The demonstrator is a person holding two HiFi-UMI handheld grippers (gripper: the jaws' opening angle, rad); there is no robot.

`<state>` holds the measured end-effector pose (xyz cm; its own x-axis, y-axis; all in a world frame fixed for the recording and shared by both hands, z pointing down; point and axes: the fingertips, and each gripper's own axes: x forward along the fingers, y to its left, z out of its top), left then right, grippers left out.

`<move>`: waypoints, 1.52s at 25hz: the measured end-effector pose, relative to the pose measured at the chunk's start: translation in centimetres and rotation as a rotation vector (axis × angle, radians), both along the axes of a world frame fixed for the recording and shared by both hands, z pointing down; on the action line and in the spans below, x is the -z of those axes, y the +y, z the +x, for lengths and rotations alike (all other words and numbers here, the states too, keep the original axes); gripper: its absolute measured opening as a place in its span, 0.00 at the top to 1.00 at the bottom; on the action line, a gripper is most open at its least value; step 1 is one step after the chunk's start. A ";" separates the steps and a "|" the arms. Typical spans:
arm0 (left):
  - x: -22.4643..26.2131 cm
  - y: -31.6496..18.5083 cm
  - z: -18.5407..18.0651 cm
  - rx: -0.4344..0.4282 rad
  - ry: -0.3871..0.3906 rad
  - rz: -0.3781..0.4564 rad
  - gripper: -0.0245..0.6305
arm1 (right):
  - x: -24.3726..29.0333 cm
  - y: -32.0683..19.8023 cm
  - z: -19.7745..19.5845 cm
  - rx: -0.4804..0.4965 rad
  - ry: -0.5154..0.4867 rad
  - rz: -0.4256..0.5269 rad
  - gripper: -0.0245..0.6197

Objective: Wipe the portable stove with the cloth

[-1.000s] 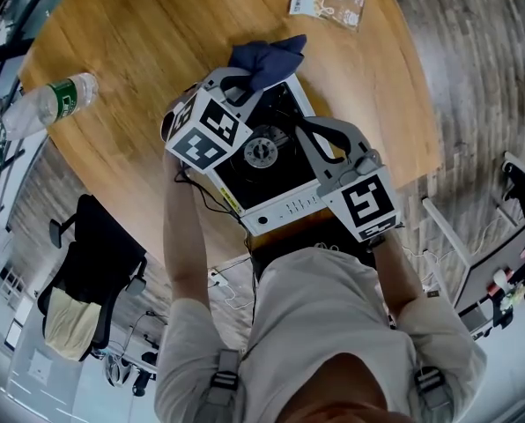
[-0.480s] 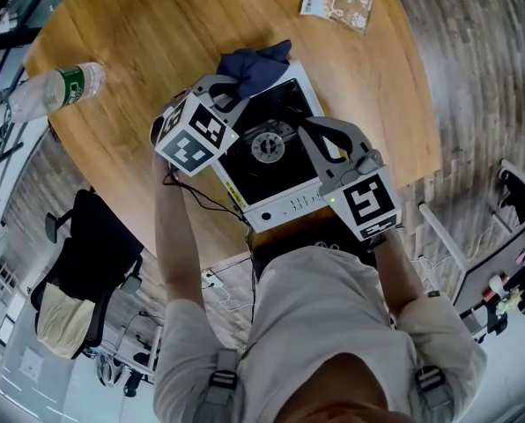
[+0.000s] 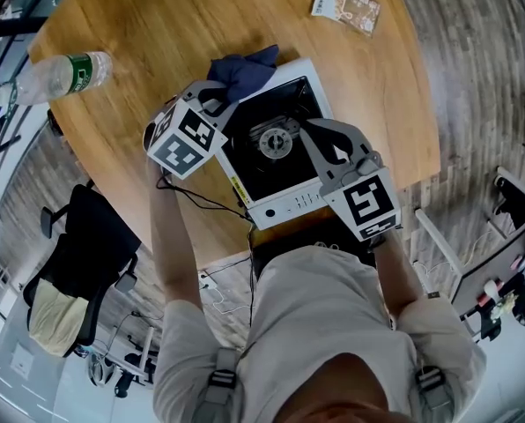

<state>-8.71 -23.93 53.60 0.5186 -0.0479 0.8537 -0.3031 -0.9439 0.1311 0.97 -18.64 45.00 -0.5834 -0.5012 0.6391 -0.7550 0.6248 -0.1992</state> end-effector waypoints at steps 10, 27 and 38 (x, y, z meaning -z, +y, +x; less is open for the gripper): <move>-0.3 1.0 -4.0 0.102 -0.005 -0.005 0.85 | 0.4 0.9 -1.6 0.025 0.012 0.006 0.93; 0.3 1.6 -8.4 0.376 0.053 0.018 0.85 | 2.9 2.7 -5.5 0.073 0.028 0.070 0.93; 5.4 4.6 -10.4 0.543 0.196 0.098 0.85 | 4.9 4.8 -7.1 0.087 0.051 0.120 0.93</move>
